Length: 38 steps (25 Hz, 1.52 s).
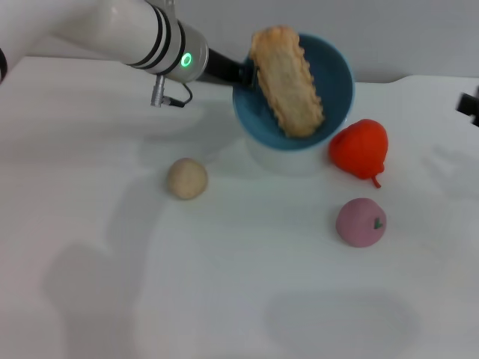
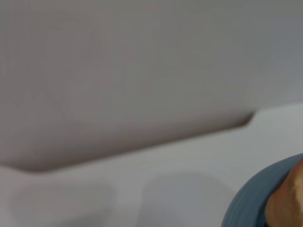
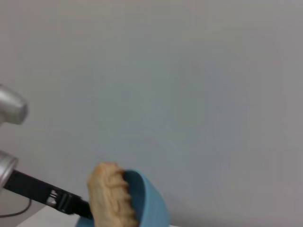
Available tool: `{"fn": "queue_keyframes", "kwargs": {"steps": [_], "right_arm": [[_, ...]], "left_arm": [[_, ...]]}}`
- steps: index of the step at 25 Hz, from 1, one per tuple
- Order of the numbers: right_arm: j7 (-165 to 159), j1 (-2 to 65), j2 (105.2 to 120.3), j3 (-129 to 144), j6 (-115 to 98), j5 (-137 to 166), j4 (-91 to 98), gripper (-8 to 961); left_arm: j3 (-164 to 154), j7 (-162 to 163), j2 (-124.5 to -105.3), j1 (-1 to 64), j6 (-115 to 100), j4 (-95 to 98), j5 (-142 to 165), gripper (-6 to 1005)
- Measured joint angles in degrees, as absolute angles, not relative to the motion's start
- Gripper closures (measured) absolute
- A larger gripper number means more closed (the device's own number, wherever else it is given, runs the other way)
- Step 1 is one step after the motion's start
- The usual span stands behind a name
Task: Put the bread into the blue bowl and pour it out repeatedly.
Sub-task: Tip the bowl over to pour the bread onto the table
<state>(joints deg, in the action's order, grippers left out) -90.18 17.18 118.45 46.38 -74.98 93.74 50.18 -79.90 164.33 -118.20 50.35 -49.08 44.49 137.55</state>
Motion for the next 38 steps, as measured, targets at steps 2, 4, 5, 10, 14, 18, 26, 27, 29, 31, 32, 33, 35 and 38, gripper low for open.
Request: {"fn": "queue_keyframes", "kwargs": {"steps": [2,4,5,10,14,18,26,27,29,31,32,33,35,38], "right_arm": [[-90.17,16.38,118.41,44.83,-75.09,93.97,48.91,535],[-90.03,15.64,118.35,44.2,-75.0,94.14,47.74,535],[-89.89,15.37,118.34,44.12,-74.89,94.3,47.24,535],[-89.75,15.1,118.22,42.94,-74.55,97.07,46.14,535],[-89.58,15.07,118.2,42.05,-74.06,97.4,45.57,534],[-88.7,15.17,118.17,41.7,-73.25,97.65,44.88,534],[-87.8,15.93,117.86,41.74,-72.82,97.72,43.21,535],[-87.8,15.93,117.86,41.75,-72.81,97.73,43.2,535],[-87.8,15.76,117.95,41.75,-72.83,97.74,43.18,535],[-87.8,15.36,118.11,41.75,-73.1,97.74,43.16,535],[-87.8,15.36,118.11,41.75,-73.1,97.74,43.16,535],[-87.8,15.26,118.13,41.75,-73.28,97.74,43.15,534],[-87.8,15.15,118.16,41.75,-73.57,97.72,43.15,534],[-87.79,15.15,118.26,41.94,-74.5,97.68,43.09,525]], "left_arm": [[-82.23,164.3,-118.28,49.88,-44.11,44.2,137.56,980],[-86.46,164.26,-118.29,49.3,-38.28,43.96,137.64,981],[-89.82,164.24,-118.28,48.97,-34.89,43.8,137.8,981],[-99.3,164.21,-118.46,47.93,-24.95,43.39,141.21,980],[-104.37,164.19,-118.54,47.08,-20.35,43.28,144.63,979],[-111.79,163.45,-118.66,45.82,-15.44,43.17,151.4,979],[-118.43,162.69,-118.99,44.68,-10.31,43.47,156.88,980],[-118.34,162.69,-118.99,44.3,-9.31,43.83,156.89,980],[-118.15,162.69,-118.96,43.6,-7.14,44.47,156.89,980],[-117.9,162.69,-118.92,42.4,-3.19,45.23,156.75,980],[-117.9,162.69,-118.92,42.4,-3.19,45.23,156.75,979],[-117.58,162.69,-118.92,41.92,-1.67,45.47,156.66,979],[-116.27,162.77,-118.92,40.2,2.0,46.58,156.46,979],[-114.37,163.16,-118.94,36.53,6.7,49.38,154.93,979]]}}
